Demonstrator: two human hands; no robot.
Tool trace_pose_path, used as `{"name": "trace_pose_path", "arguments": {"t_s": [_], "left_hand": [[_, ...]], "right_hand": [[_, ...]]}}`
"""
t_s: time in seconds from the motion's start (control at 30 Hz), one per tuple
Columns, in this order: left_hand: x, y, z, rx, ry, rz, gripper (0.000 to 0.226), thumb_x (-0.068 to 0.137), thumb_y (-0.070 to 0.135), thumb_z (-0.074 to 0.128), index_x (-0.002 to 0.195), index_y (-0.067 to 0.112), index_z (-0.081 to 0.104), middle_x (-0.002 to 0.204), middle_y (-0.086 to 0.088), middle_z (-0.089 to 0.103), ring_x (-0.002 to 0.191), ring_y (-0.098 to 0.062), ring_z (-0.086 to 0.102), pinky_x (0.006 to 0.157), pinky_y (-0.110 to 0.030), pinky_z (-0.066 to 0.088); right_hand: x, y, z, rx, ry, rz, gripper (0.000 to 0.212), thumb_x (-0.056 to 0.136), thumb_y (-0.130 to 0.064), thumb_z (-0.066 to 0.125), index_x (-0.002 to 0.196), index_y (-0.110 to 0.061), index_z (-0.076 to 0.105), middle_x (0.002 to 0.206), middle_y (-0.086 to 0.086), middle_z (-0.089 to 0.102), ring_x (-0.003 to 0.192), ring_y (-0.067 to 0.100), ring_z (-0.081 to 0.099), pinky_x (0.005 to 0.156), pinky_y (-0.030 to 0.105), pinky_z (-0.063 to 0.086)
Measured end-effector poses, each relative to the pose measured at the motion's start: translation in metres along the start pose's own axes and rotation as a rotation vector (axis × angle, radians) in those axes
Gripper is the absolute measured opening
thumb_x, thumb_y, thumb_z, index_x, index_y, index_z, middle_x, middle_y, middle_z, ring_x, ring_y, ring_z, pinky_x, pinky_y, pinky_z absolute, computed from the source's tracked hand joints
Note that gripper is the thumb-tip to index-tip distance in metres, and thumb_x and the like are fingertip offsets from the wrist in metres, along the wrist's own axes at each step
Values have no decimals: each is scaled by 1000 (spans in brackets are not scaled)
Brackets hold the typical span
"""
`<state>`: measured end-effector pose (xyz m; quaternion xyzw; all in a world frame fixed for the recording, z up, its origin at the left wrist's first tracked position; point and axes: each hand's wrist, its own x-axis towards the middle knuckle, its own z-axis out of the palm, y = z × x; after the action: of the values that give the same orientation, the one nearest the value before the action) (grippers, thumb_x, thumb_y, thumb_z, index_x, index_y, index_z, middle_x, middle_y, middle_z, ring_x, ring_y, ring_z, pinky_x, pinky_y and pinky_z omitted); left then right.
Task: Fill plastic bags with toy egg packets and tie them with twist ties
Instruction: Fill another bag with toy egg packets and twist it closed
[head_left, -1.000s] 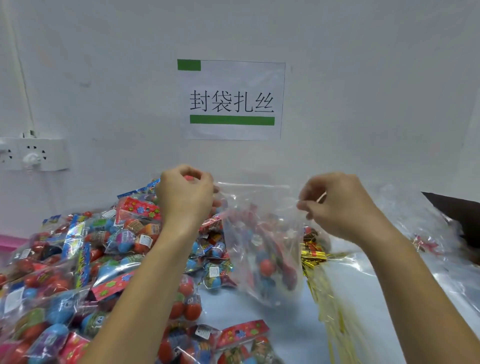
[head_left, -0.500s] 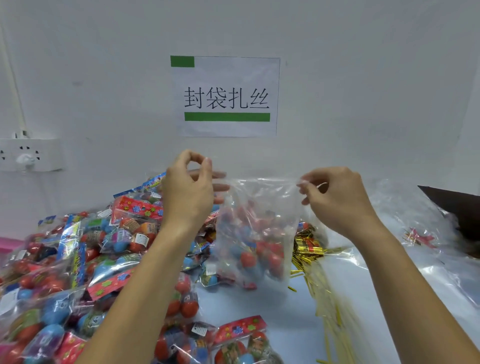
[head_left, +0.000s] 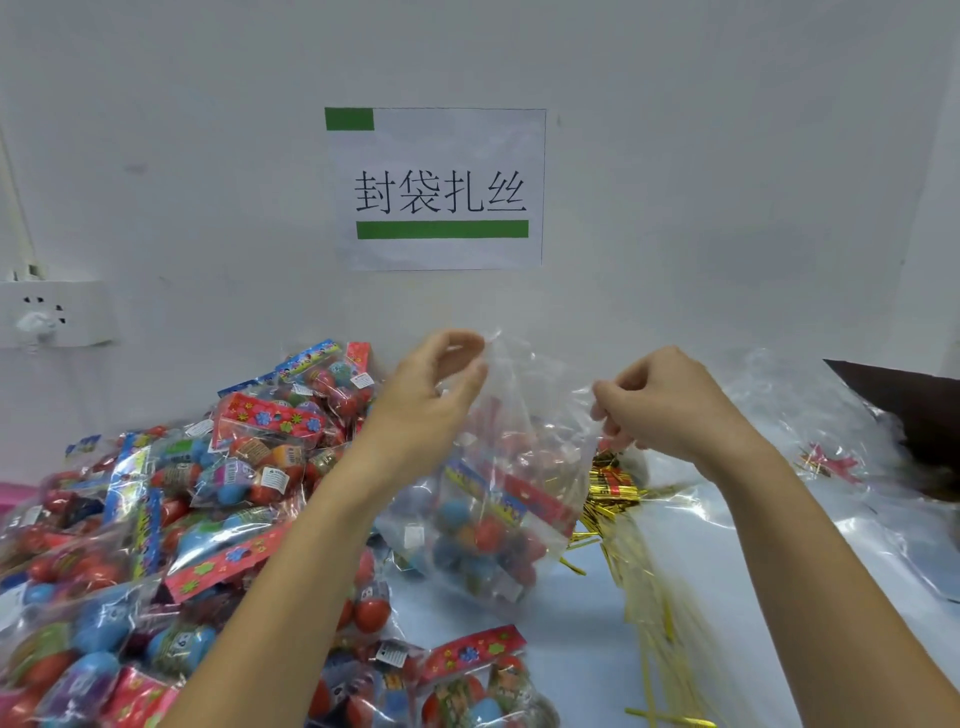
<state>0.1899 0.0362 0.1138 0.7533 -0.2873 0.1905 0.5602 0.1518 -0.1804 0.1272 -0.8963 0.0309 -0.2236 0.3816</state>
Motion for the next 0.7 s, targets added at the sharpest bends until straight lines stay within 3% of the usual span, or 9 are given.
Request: {"name": "trace_pose_path", "arguments": {"t_s": [0.07, 0.13, 0.2, 0.27, 0.33, 0.43, 0.5, 0.6, 0.7], "left_hand": [[-1, -10, 1, 66, -62, -20, 32, 101, 15, 55, 132, 23, 52, 132, 6, 61, 122, -3, 57, 102, -24, 49], [-1, -18, -1, 137, 4, -37, 38, 101, 14, 55, 136, 25, 47, 126, 6, 61, 113, 0, 58, 83, -9, 48], [-2, -29, -6, 272, 35, -126, 44, 99, 15, 56, 140, 22, 41, 122, 5, 58, 108, -6, 58, 74, -10, 44], [-5, -41, -12, 448, -129, -296, 55, 96, 27, 62, 144, 19, 36, 113, 12, 56, 95, -2, 57, 70, -13, 42], [-12, -51, -14, 607, -377, -453, 63, 89, 46, 70, 137, 17, 42, 115, 9, 56, 96, -7, 56, 75, -21, 44], [-19, -64, -7, 699, -533, -512, 40, 81, 40, 80, 105, 16, 59, 104, 2, 64, 87, -13, 61, 66, -19, 47], [-17, -62, -3, 645, -440, -426, 13, 84, 19, 79, 81, 16, 66, 84, 0, 70, 72, -12, 65, 52, -12, 42], [-8, -56, -1, 563, -128, -258, 14, 84, 4, 69, 73, 12, 73, 73, 0, 72, 68, -11, 65, 55, -14, 44], [-10, -47, 10, 621, -238, -214, 18, 84, 2, 63, 73, 10, 74, 67, 5, 67, 62, -14, 60, 55, -19, 46]], "right_hand": [[1, 6, -2, -30, 70, 49, 31, 87, -16, 58, 64, -7, 75, 60, 6, 72, 61, 19, 73, 58, 35, 58], [2, 9, -5, -30, 105, 66, 31, 88, -15, 57, 65, -4, 75, 58, 5, 72, 65, 24, 73, 69, 42, 62], [2, 11, -9, -26, 110, 73, 32, 88, -16, 57, 65, -6, 76, 57, 2, 71, 65, 21, 72, 69, 41, 62], [3, 13, -11, -21, 94, 81, 33, 89, -18, 58, 61, -13, 75, 57, -1, 71, 66, 18, 72, 66, 35, 59], [4, 15, -12, -23, 74, 93, 35, 90, -19, 58, 59, -17, 74, 56, -2, 71, 66, 16, 71, 62, 29, 54], [5, 18, -14, -29, 58, 130, 35, 89, -18, 58, 59, -17, 74, 56, 0, 71, 65, 16, 72, 59, 27, 51], [5, 20, -15, -33, 62, 155, 34, 89, -17, 58, 59, -16, 74, 56, 0, 71, 67, 20, 72, 59, 28, 51], [7, 22, -17, -23, 71, 188, 32, 89, -16, 59, 61, -14, 75, 57, 3, 71, 64, 20, 72, 55, 26, 48], [6, 23, -17, -37, -1, 221, 32, 91, -17, 59, 64, -13, 76, 58, 3, 72, 49, 10, 67, 46, 19, 46]]}}
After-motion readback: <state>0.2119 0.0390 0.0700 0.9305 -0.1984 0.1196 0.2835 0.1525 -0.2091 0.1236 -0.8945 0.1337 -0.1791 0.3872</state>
